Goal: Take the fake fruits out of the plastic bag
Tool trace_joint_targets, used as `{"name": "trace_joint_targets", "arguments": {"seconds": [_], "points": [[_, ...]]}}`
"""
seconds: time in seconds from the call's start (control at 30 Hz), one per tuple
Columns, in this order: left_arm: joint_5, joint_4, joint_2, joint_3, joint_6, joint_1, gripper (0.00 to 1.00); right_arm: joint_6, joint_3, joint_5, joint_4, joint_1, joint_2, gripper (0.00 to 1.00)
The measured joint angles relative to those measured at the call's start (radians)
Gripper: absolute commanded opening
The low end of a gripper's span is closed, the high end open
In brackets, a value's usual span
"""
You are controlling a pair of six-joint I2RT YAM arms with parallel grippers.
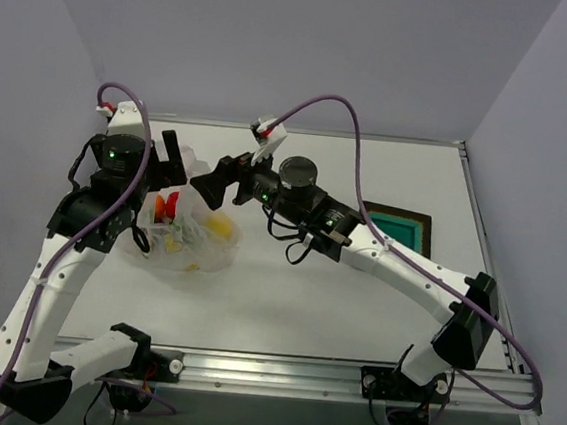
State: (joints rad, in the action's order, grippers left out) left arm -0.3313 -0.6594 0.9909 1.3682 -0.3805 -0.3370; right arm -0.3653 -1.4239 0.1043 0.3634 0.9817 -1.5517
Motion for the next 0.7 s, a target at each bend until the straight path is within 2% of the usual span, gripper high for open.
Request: {"name": "trace_joint_targets", "arguments": {"seconds": [0.07, 0.13, 0.17, 0.23, 0.27, 0.3, 0.33, 0.4, 0.5, 0.7], "points": [[0.048, 0.011, 0.068, 0.0, -0.007, 0.042, 0.94, -0.002, -0.031, 0.0, 0.008, 0.0, -0.054, 0.99], [0.107, 0.02, 0.122, -0.005, -0.021, 0.111, 0.97, -0.008, -0.057, 0.001, 0.009, 0.0, -0.113, 0.93], [0.13, 0.024, 0.136, -0.01, -0.026, 0.142, 0.89, -0.011, -0.067, 0.001, 0.011, 0.0, -0.137, 0.89], [0.159, 0.031, 0.148, -0.027, -0.041, 0.194, 0.74, -0.019, -0.085, 0.005, 0.017, 0.0, -0.188, 0.7], [0.159, 0.034, 0.147, -0.04, -0.047, 0.215, 0.56, -0.025, -0.093, 0.005, 0.023, 0.0, -0.214, 0.59], [0.158, 0.042, 0.139, -0.057, -0.058, 0.23, 0.47, -0.029, -0.099, 0.006, 0.025, 0.0, -0.237, 0.39], [0.156, 0.048, 0.127, -0.079, -0.062, 0.242, 0.31, -0.034, -0.098, 0.006, 0.031, 0.0, -0.262, 0.3], [0.146, 0.061, 0.09, -0.142, -0.079, 0.255, 0.18, -0.05, -0.076, -0.006, 0.049, 0.0, -0.28, 0.11], [0.141, 0.066, 0.033, -0.247, -0.106, 0.274, 0.03, -0.068, 0.028, -0.03, 0.101, -0.006, -0.275, 0.0], [0.14, 0.083, -0.072, -0.535, -0.214, 0.313, 0.02, -0.108, 0.365, -0.121, 0.182, -0.064, -0.273, 0.0]]}}
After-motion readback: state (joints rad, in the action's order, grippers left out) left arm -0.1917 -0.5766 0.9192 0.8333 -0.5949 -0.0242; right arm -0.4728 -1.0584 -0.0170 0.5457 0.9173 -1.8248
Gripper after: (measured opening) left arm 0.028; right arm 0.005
